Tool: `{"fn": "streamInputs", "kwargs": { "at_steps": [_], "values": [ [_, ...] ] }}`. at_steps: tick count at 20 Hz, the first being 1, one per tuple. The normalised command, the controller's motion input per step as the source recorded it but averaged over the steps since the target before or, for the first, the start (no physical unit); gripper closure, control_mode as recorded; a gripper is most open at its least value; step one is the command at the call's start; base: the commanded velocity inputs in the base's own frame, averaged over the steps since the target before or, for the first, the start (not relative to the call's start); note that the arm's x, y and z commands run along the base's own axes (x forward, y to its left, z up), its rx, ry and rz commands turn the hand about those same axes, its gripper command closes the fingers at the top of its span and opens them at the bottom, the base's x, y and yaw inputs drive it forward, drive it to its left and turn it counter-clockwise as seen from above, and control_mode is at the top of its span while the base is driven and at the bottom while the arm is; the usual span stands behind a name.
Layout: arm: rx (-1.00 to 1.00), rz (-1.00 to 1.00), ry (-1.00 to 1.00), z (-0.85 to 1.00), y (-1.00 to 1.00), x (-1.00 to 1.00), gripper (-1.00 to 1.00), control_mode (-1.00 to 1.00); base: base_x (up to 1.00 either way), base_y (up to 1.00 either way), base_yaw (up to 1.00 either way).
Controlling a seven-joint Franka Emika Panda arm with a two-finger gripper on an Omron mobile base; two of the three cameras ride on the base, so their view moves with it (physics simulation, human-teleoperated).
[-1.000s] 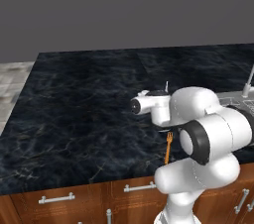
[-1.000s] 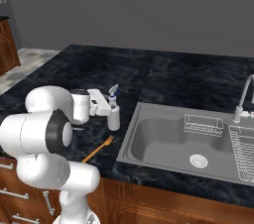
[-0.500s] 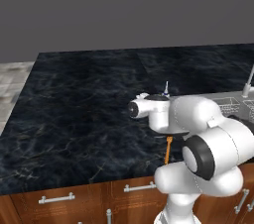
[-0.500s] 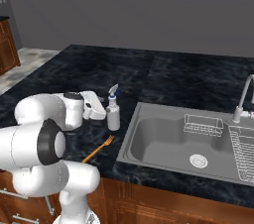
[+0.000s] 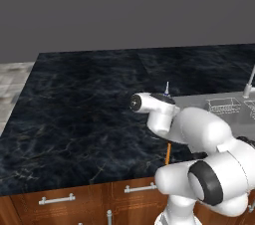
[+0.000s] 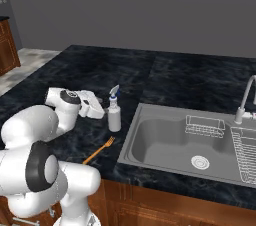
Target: Open the cabinet. Pick the spray and place it next to the sink. Then close the cabinet.
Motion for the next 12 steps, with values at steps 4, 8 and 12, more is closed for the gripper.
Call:
{"fn": "streamInputs", "kwargs": {
  "at_steps": [4,8,12],
  "values": [
    [0.02,0.03,0.11,0.31,0.00,-0.46,-1.00,-1.00,0.00,0.00,0.00],
    [0.09,0.11,0.05,0.30,0.00,-0.49,-1.00,-1.00,0.00,0.00,0.00],
    [0.10,0.23,0.07,0.26,0.00,-0.55,-1.00,-1.00,0.00,0.00,0.00]
  ]
}}
